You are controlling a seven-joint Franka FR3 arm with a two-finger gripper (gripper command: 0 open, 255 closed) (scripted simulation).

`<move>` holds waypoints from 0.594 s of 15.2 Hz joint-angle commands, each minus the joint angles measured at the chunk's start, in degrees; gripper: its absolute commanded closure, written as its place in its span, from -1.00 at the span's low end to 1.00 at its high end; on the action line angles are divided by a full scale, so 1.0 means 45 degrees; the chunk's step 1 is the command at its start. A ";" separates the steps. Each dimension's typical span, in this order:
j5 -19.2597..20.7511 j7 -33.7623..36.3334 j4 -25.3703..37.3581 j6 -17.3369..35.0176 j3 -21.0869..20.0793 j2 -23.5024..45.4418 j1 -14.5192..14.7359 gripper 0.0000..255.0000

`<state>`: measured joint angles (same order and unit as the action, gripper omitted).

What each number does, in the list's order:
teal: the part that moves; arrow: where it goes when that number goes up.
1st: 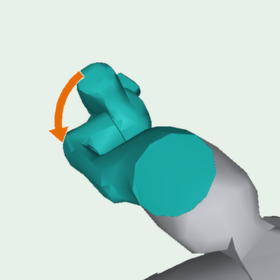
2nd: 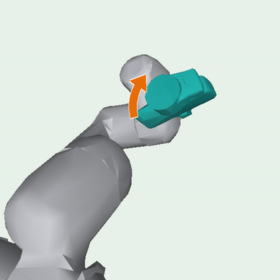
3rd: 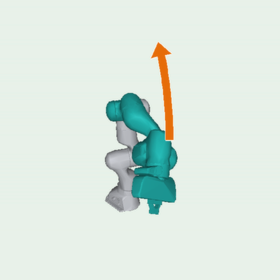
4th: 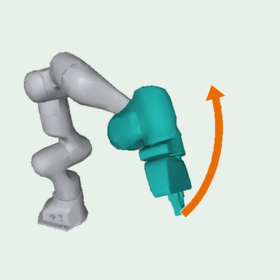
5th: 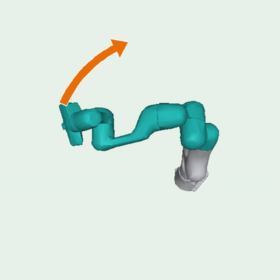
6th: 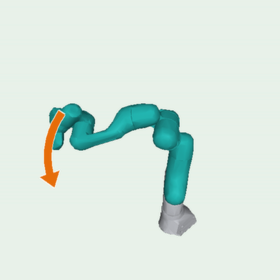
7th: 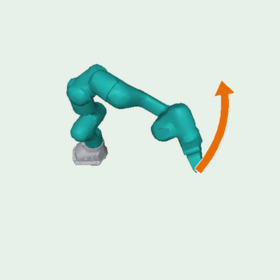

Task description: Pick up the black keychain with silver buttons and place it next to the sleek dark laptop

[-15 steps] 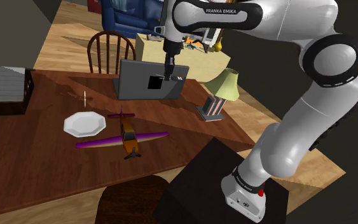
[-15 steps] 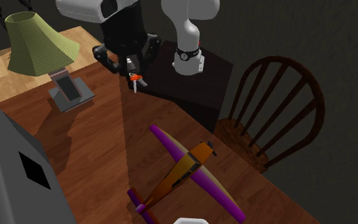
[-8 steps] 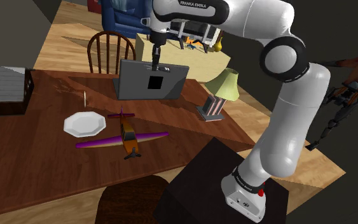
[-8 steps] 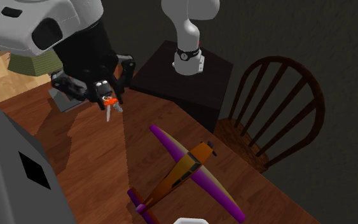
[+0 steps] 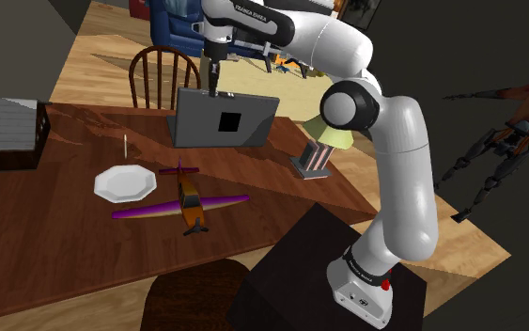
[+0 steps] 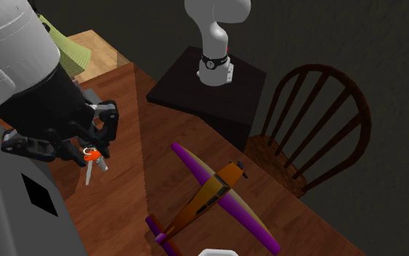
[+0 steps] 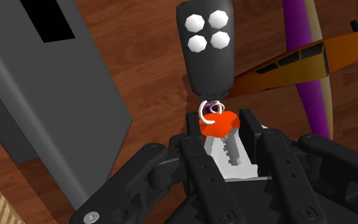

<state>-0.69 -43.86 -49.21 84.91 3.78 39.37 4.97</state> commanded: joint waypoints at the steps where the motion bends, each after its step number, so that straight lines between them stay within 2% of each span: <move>1: 0.0004 -0.0001 -0.0553 0.0438 0.0001 -0.0126 0.0013 1.00; 9: 0.0024 0.0022 -0.2693 0.2123 0.0003 -0.0580 0.0072 1.00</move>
<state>-0.60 -43.75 -60.09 93.53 3.79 37.09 5.27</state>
